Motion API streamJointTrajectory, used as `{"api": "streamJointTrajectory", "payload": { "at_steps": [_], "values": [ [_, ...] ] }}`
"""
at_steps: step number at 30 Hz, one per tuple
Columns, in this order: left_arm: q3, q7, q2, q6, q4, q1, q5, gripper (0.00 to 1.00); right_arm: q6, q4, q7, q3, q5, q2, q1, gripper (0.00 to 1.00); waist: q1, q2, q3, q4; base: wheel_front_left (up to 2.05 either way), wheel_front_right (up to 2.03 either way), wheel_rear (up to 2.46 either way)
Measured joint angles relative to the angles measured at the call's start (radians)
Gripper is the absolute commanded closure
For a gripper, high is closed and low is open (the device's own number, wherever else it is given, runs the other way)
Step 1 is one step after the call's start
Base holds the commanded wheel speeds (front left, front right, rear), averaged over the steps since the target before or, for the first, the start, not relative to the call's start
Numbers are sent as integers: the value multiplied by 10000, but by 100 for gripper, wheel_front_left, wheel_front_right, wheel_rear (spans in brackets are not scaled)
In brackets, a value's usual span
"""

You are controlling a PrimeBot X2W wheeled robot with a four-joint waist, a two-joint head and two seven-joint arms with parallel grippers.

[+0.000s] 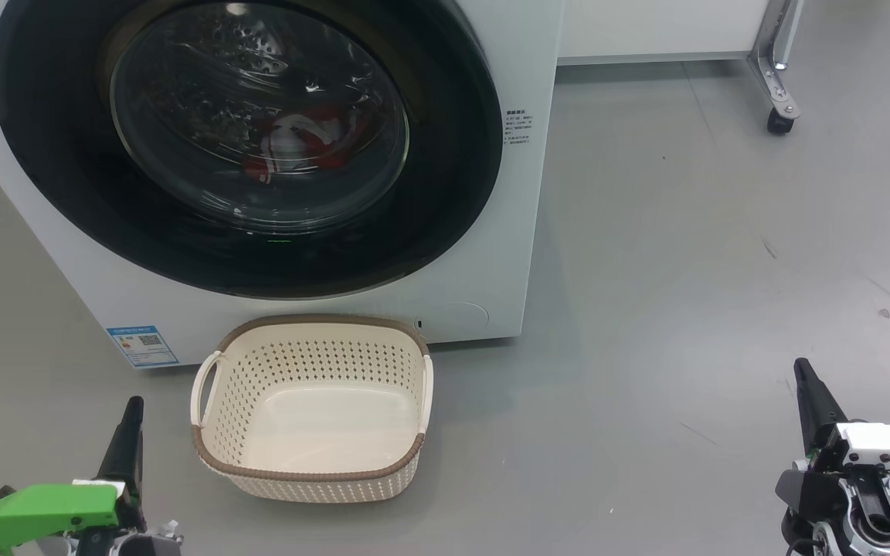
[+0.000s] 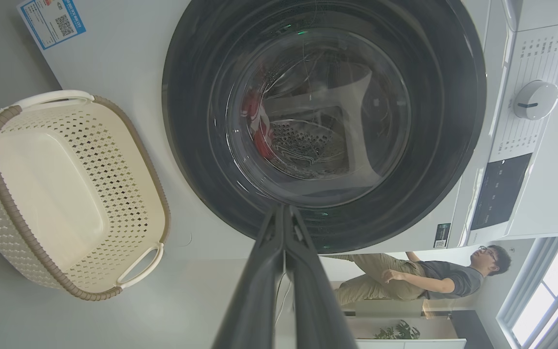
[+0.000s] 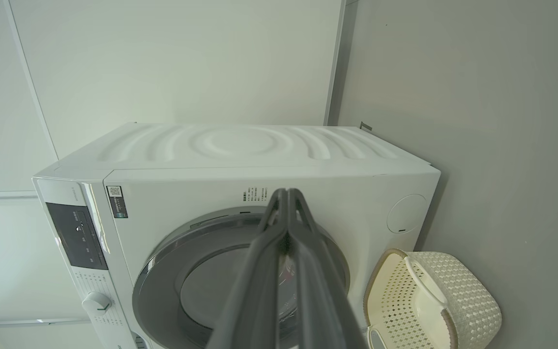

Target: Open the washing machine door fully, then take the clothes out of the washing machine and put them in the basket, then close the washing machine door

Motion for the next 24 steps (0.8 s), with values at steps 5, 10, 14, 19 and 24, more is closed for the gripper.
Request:
{"api": "streamJointTrajectory", "payload": {
  "at_steps": [5, 10, 14, 19, 24],
  "values": [
    [13, 0, -10, 0, 0, 0, 2, 100, 0, -2, 0, -2, 0, 2, 0, 100, 0, 0, 0, 0, 0, 0, 0],
    [33, 0, -17, 0, 0, 0, 10, 100, 0, -2, 0, -2, 0, 2, 0, 100, 0, 0, 0, 0, 0, 0, 0],
    [21, -2, -82, 8, 96, 66, -2, 0, -4, 105, -2, 4, 0, 35, 67, 0, 0, 0, 0, 0, 0, 0, 0],
    [-153, -2, -416, 12, 587, 511, -4, 0, -6, 610, -4, 17, 0, 320, 584, 0, 0, 0, 2, -1, 0, 0, 0],
    [-174, -33, -437, 10, 587, 540, -2, 0, -6, 598, -46, 23, -25, 318, 642, 0, 0, 0, 5, -5, 0, 0, 0]
  ]
}}
